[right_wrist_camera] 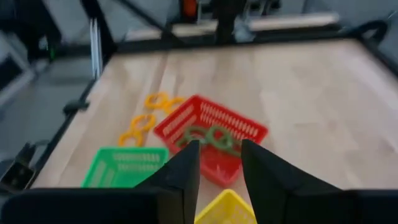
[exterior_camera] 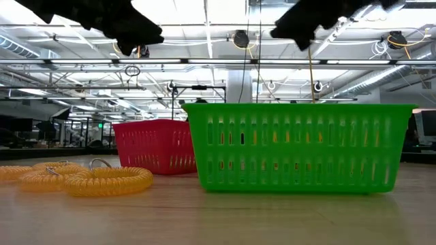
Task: Sort spring keychains
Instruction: Put the yellow spring keychain into the green bin
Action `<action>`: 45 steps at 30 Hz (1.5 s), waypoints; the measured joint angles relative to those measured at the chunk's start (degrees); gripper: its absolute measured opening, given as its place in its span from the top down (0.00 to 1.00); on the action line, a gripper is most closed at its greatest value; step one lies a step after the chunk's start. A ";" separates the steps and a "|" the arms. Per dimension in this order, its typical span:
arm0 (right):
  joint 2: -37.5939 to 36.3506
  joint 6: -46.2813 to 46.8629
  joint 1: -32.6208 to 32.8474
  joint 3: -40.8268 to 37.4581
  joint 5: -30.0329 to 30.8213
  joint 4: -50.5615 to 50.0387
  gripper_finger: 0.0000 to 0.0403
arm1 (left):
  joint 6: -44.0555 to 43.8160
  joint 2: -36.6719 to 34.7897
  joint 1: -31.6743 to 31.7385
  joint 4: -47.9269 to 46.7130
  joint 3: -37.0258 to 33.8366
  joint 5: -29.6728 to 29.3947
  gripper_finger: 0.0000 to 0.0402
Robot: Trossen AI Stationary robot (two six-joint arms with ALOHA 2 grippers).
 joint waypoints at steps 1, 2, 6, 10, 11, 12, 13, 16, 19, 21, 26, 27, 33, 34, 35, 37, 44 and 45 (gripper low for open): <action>-2.51 0.79 0.06 -2.94 1.02 2.68 0.74 | -1.03 0.00 -0.02 -0.91 0.00 0.17 0.65; -5.09 1.41 0.25 -6.16 1.74 5.58 0.74 | -2.35 0.00 -0.09 -1.97 0.00 1.02 0.65; -12.84 1.99 0.35 -16.55 1.71 19.52 0.74 | -2.49 0.01 -2.29 -9.41 1.02 6.42 0.65; -17.77 1.99 0.35 -22.83 1.71 26.80 0.75 | -3.39 1.85 -12.49 -24.45 5.57 -4.91 0.65; -18.60 1.99 0.35 -23.60 1.71 27.38 0.75 | -4.86 2.95 -15.38 -29.05 7.13 -7.92 0.65; -19.28 1.94 0.35 -24.10 1.71 27.48 0.75 | -7.35 4.34 -18.21 -33.28 8.66 -10.21 0.65; -19.91 1.77 0.35 -24.56 1.71 27.42 0.75 | -10.47 6.23 -20.78 -35.96 10.17 -11.62 0.65; -20.48 0.87 0.35 -25.07 1.77 27.56 0.75 | -20.78 12.53 -26.10 -41.20 13.85 -13.41 0.65; -20.57 0.48 0.35 -25.11 1.84 27.71 0.75 | -28.64 19.38 -28.28 -45.26 15.97 -13.00 0.65; -20.46 0.46 0.35 -25.11 1.86 27.74 0.75 | -32.08 22.95 -28.99 -47.37 16.43 -12.57 0.65; -20.44 0.48 0.35 -25.11 1.75 27.30 0.75 | -36.58 30.23 -29.22 -47.20 16.44 -10.13 0.65; -20.42 0.48 0.35 -25.11 1.75 27.22 0.75 | -37.38 31.32 -29.12 -46.73 16.44 -9.68 0.65; -20.42 0.48 0.35 -25.11 1.73 27.06 0.75 | -38.05 36.33 -28.50 -42.12 16.44 -4.44 0.65; -20.42 0.48 0.35 -25.11 1.73 27.05 0.75 | -38.05 37.01 -28.50 -41.20 16.44 -4.04 0.65; -20.42 0.48 0.35 -25.11 1.71 26.96 0.75 | -38.09 37.84 -28.46 -40.43 16.46 -3.83 0.65; -20.42 0.47 0.35 -25.11 1.71 26.89 0.75 | -38.46 39.34 -28.26 -39.76 16.44 -3.39 0.65; -20.42 0.47 0.35 -25.11 1.71 26.89 0.75 | -39.36 43.31 -28.17 -39.05 16.67 -2.51 0.65; -20.42 0.46 0.35 -25.11 1.70 26.87 0.75 | -39.62 43.63 -28.17 -38.95 16.72 -2.54 0.65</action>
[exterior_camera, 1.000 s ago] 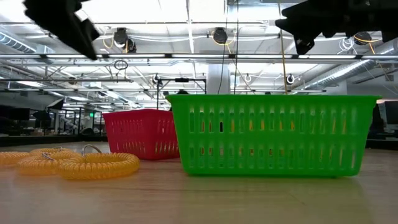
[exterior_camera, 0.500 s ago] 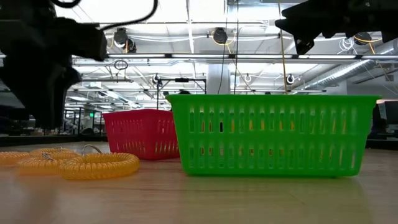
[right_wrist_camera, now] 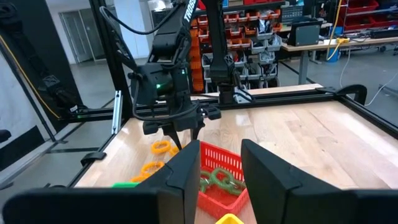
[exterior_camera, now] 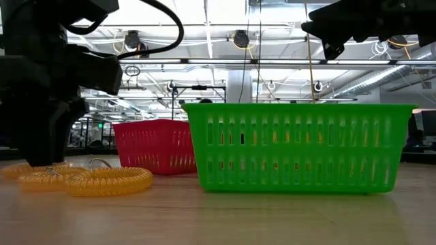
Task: Sort spring keychains
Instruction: Put the yellow spring keychain into the green bin
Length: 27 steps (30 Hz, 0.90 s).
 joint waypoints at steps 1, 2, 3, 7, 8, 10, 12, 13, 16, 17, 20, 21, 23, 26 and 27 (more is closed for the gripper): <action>0.00 0.00 0.00 0.00 0.01 -0.03 0.75 | -0.35 0.31 0.00 -0.08 0.00 -0.16 0.65; 0.00 0.00 0.00 0.00 -0.01 0.00 0.75 | -0.69 0.36 -0.01 -0.11 -0.01 -0.38 0.65; 0.00 0.00 0.00 0.00 -0.01 -0.02 0.75 | -0.78 0.37 -0.04 -0.12 -0.02 -0.67 0.65; 0.00 0.00 0.00 0.00 -0.01 -0.29 0.75 | -0.88 0.43 -0.07 -0.21 -0.09 -1.46 0.65; 0.00 0.00 0.00 0.00 -0.01 -0.42 0.75 | -0.47 0.45 -0.09 -0.27 -0.09 -1.50 0.65; 0.00 0.00 0.00 0.00 -0.01 -0.62 0.75 | 0.28 0.48 -0.09 -0.34 -0.13 -1.46 0.65; 0.00 0.00 0.00 0.00 -0.01 -0.86 0.75 | 0.50 0.50 -0.05 -0.35 -0.13 -1.28 0.67; 0.00 0.00 0.00 0.00 -0.01 -0.89 0.75 | 0.46 0.50 -0.04 -0.36 -0.13 -1.22 0.69; 0.00 0.00 0.00 0.00 -0.01 -0.86 0.75 | 0.32 0.54 -0.02 -0.38 -0.16 -0.44 0.79; 0.00 0.00 0.00 0.00 -0.01 -0.88 0.75 | 0.45 0.54 0.01 -0.39 -0.18 0.00 0.83; 0.00 -0.02 0.00 0.00 -0.01 -0.83 0.75 | 0.58 0.56 0.19 -0.58 -0.24 0.92 0.95; 0.00 -0.02 0.00 0.00 -0.01 -0.86 0.75 | 0.47 0.56 0.35 -0.58 -0.24 1.08 0.96; 0.00 -0.02 0.00 0.00 -0.01 -0.86 0.75 | 0.37 0.55 0.44 -0.59 -0.24 1.29 0.95; 0.00 -0.02 0.00 0.00 -0.01 -0.86 0.75 | 1.60 -0.20 0.37 -1.14 -0.24 1.36 0.96; 0.00 0.00 0.00 0.00 -0.01 -0.86 0.75 | 2.21 -0.82 0.37 -1.69 -0.27 1.50 0.97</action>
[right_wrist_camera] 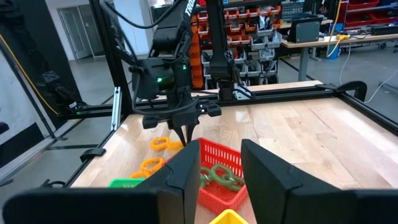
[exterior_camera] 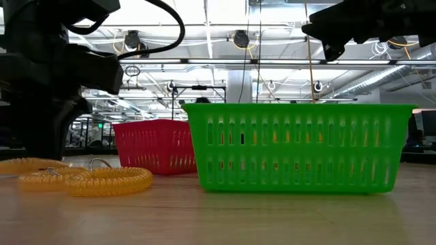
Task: Sort spring keychains
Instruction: Put the yellow spring keychain into the green bin
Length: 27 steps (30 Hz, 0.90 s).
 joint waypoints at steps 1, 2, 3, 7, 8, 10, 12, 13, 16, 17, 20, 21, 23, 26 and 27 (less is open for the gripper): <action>0.00 0.00 0.00 0.00 0.00 0.00 0.75 | 0.28 -0.89 0.02 -0.66 -0.24 0.00 0.98; 0.00 0.00 0.00 0.00 0.00 0.00 0.75 | 0.26 -1.68 0.02 -1.60 -0.26 0.01 0.98; 0.01 0.00 0.00 0.00 0.00 -0.01 0.75 | 0.07 -2.64 0.06 -2.60 -0.32 -0.16 0.98; 0.00 0.00 0.00 0.00 0.00 -0.04 0.75 | 0.18 -8.03 -0.51 -8.82 2.22 -3.24 0.98; 0.00 0.00 0.00 0.00 0.00 -0.04 0.75 | 0.21 -9.04 -0.63 -10.73 3.20 -4.35 0.98; 0.00 0.00 0.00 0.00 0.00 -0.13 0.75 | 1.04 -11.18 -1.07 -13.52 5.43 -7.02 0.98; 0.02 0.00 0.00 0.00 0.00 -0.15 0.75 | 4.15 -13.21 -1.48 -14.05 8.14 -10.46 0.98; 0.02 0.00 0.00 0.00 0.00 -0.16 0.75 | 6.43 -14.01 -1.69 -13.24 9.41 -12.27 0.98; 0.04 0.00 0.00 0.00 0.00 -0.10 0.75 | 16.95 -15.41 -1.57 -8.22 12.78 -17.69 0.98; 0.04 0.00 0.00 0.00 0.00 0.02 0.75 | 21.40 -15.81 -1.34 -4.63 13.56 -18.50 0.98; 0.06 0.04 0.00 0.00 0.02 0.69 0.75 | 36.41 -16.13 0.38 8.38 14.67 -16.58 0.98; 0.34 0.32 0.00 0.00 0.00 1.34 0.75 | 41.18 -16.06 1.27 12.47 14.68 -13.75 0.98; 1.68 1.44 0.00 0.02 0.00 3.87 0.75 | 48.16 -15.89 3.49 18.52 14.65 -7.45 0.98; 5.54 1.27 0.87 0.02 -0.10 8.83 0.74 | 53.57 -15.74 7.42 23.96 14.65 0.20 0.98; 7.21 0.19 1.39 0.02 -0.13 10.79 0.74 | 54.34 -15.72 8.66 24.73 14.65 1.85 0.98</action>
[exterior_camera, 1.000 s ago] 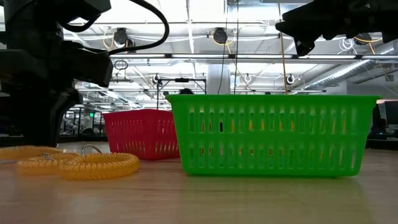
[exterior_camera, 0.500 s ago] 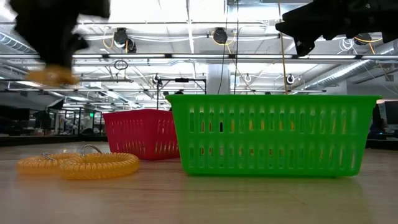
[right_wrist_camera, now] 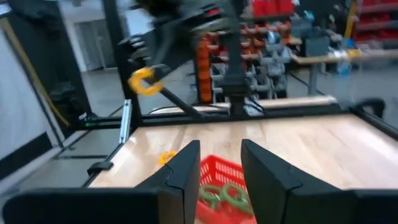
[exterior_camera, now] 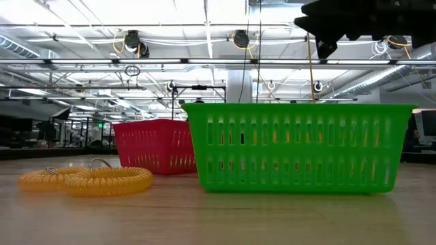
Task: Sort spring keychains
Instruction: Put the yellow spring keychain into the green bin
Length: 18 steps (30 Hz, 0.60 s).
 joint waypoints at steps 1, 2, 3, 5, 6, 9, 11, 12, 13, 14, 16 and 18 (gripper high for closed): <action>2.04 -1.46 0.65 0.00 -0.05 2.62 0.74 | 0.72 0.02 1.21 0.78 0.00 1.18 0.98; 4.07 -3.18 1.31 0.00 -0.04 5.56 0.75 | 1.20 0.02 2.39 1.63 -0.01 1.94 0.98; 6.14 -5.08 1.97 0.00 -0.01 8.76 0.74 | 1.54 0.02 3.49 2.34 0.00 2.23 0.98; 10.13 -8.73 3.16 0.00 0.13 15.32 0.75 | 1.74 0.00 5.42 4.14 -0.01 2.21 0.98; 12.14 -10.31 3.56 0.00 0.16 18.97 0.75 | 1.87 0.01 6.19 5.30 0.00 1.77 0.98; 17.38 -12.47 3.94 0.00 1.16 28.63 0.75 | 3.76 0.01 7.70 9.54 0.00 -0.65 0.97; 20.44 -12.52 3.90 0.28 3.21 32.32 0.75 | 6.55 0.68 8.41 12.14 0.00 -0.89 0.98; 21.82 -12.55 3.84 0.78 4.38 32.67 0.75 | 8.22 1.00 8.70 13.01 0.00 -0.86 0.98; 23.06 -12.63 3.80 1.32 4.90 32.87 0.75 | 9.97 1.16 8.91 13.07 -0.05 -0.85 0.99; 24.22 -12.65 3.65 2.12 4.94 32.85 0.75 | 11.70 1.65 9.22 13.76 -0.11 -0.98 0.99; 26.25 -12.65 3.33 4.07 4.63 33.02 0.75 | 16.07 3.09 9.86 16.88 0.11 -2.71 0.98; 28.21 -12.82 3.33 6.22 4.69 33.08 0.75 | 21.13 4.33 10.03 17.07 -0.07 -5.59 0.96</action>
